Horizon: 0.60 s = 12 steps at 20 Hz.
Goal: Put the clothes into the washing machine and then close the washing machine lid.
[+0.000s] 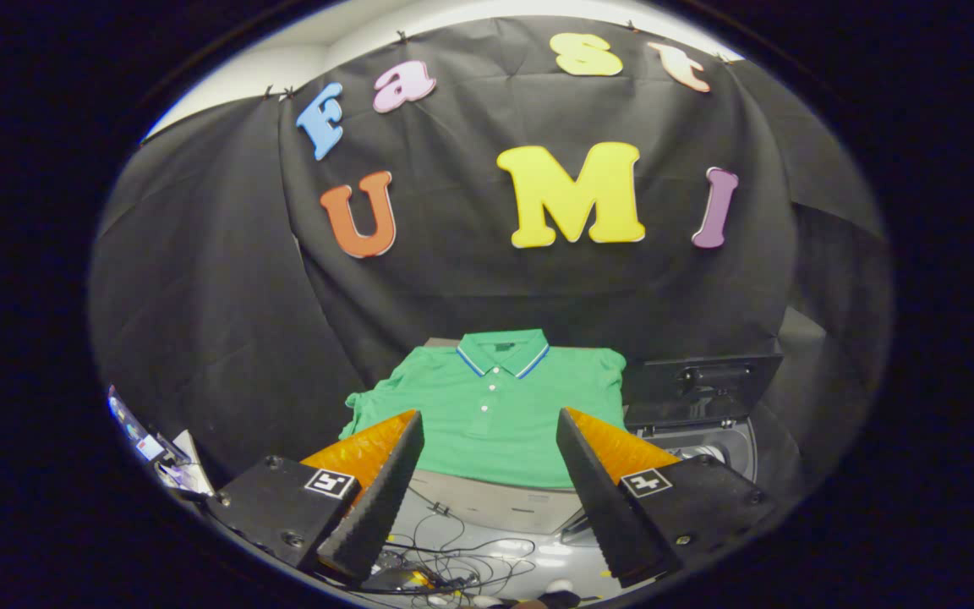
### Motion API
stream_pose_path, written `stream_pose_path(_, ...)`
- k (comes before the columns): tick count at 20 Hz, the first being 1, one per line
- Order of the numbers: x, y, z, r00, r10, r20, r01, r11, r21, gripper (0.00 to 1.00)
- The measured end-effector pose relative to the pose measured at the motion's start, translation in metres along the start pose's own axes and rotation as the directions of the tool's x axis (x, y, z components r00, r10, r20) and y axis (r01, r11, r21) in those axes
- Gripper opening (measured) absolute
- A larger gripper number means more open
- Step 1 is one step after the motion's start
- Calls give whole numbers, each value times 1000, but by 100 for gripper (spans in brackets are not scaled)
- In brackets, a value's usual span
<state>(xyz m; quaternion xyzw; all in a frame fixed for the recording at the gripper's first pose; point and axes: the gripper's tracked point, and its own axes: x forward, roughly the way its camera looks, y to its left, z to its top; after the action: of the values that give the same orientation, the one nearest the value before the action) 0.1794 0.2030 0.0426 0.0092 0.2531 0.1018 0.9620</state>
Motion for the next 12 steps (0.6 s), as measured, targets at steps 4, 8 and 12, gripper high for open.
stream_pose_path(4, 43, 15, 5, 990, -13, -139, 3, 998, -68, 99)
stream_pose_path(8, 88, 24, -1, 952, -29, -304, -5, 994, -112, 99)
stream_pose_path(12, 147, 21, -6, 886, -19, -462, -6, 999, -53, 99)
